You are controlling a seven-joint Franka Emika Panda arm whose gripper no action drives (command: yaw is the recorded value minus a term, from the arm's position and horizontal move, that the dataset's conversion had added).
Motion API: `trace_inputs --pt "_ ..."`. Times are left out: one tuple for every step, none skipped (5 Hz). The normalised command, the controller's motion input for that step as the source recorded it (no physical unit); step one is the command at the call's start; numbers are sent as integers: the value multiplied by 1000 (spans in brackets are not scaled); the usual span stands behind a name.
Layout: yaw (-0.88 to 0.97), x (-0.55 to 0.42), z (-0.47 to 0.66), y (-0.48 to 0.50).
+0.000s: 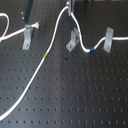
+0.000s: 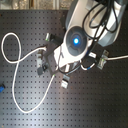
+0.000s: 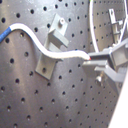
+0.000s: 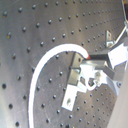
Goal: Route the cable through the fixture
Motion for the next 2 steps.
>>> trace_inputs --pt "631 178 -155 -46" --pt "840 107 -158 37"
